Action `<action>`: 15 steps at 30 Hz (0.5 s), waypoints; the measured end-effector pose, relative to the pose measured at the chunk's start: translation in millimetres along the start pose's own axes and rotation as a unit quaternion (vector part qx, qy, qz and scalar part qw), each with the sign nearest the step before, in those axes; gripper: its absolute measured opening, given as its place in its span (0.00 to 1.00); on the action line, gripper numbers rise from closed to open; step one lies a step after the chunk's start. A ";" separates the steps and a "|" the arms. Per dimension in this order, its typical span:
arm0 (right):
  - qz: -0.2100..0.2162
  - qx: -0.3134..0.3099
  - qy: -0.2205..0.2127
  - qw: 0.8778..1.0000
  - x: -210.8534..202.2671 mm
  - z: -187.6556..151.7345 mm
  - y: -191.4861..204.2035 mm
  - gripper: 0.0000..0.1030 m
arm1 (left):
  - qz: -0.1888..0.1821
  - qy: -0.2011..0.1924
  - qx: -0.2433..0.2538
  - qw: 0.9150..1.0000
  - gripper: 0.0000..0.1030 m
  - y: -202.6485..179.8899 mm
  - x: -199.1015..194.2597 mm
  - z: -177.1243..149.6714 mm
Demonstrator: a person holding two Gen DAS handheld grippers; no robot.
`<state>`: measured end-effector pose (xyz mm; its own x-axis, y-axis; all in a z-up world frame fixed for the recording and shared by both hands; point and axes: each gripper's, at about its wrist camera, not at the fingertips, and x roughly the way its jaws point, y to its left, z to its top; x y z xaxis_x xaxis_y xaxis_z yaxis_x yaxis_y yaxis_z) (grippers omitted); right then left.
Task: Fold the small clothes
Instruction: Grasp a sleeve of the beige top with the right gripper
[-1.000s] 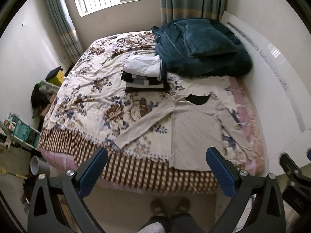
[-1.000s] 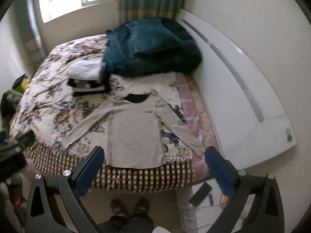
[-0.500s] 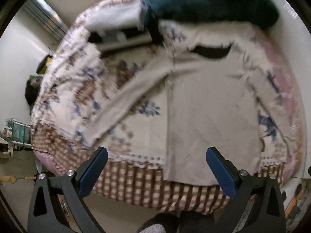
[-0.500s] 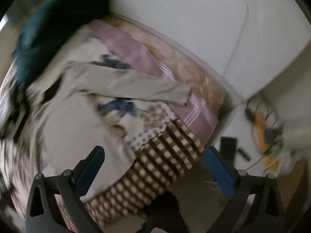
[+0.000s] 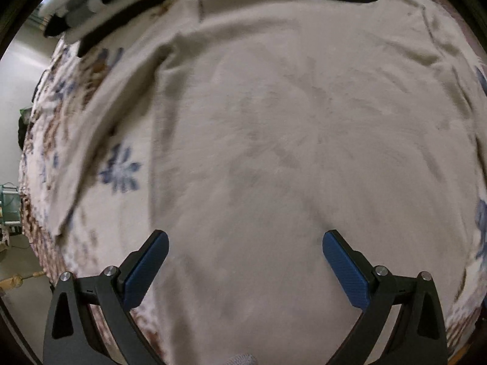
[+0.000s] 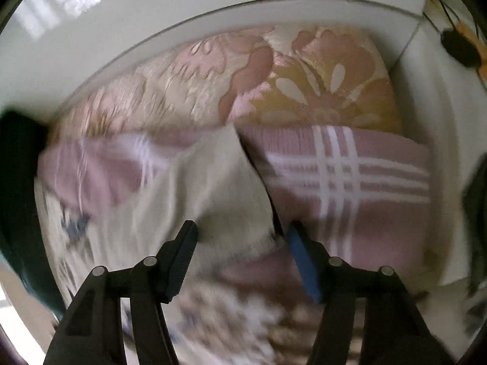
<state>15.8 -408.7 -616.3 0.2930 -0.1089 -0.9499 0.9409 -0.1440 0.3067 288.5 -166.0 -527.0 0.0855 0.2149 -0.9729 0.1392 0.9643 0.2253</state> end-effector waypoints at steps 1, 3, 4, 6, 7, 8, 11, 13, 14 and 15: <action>0.004 0.009 -0.017 1.000 -0.9 1.2 1.3 0.55 | -0.001 -0.001 0.000 1.000 1.00 -1.2 1.8 2.0; -0.001 0.012 -0.058 0.998 -5.0 2.4 13.1 0.13 | -0.005 -0.004 0.001 1.000 1.00 -1.7 2.3 6.0; -0.012 0.001 -0.067 0.998 -5.9 2.2 23.4 0.08 | -0.009 -0.006 0.000 1.000 1.00 -0.3 1.0 7.7; -0.022 -0.019 -0.079 0.996 -10.1 1.8 43.8 0.07 | -0.016 -0.008 -0.003 1.000 1.00 4.4 -3.4 9.3; -0.028 -0.050 -0.092 0.994 -16.9 -2.6 62.7 0.06 | -0.019 -0.009 -0.006 1.000 1.00 7.9 -6.6 9.7; -0.028 -0.076 -0.102 0.991 -23.3 -5.3 77.0 0.06 | -0.022 -0.011 -0.010 1.000 1.00 13.0 -10.8 9.8; -0.013 -0.169 -0.126 0.977 -48.7 -28.5 136.8 0.06 | -0.027 -0.018 -0.022 0.999 1.00 33.7 -22.8 10.3; 0.010 -0.231 -0.131 0.964 -68.1 -52.9 179.0 0.06 | -0.030 -0.021 -0.033 0.999 1.00 51.8 -29.7 9.5; 0.028 -0.273 -0.129 0.953 -78.1 -73.8 210.6 0.06 | -0.030 -0.022 -0.039 0.999 1.00 59.8 -31.4 9.3; 0.041 -0.306 -0.124 0.943 -85.2 -93.7 232.9 0.06 | -0.029 -0.025 -0.049 0.998 1.00 71.4 -33.7 8.9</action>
<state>225.9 -340.8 -469.5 0.3922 -0.3320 -0.8579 0.8607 0.4615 0.2149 304.4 -105.8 -477.6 0.1286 0.1524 -0.9799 0.0494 0.9859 0.1598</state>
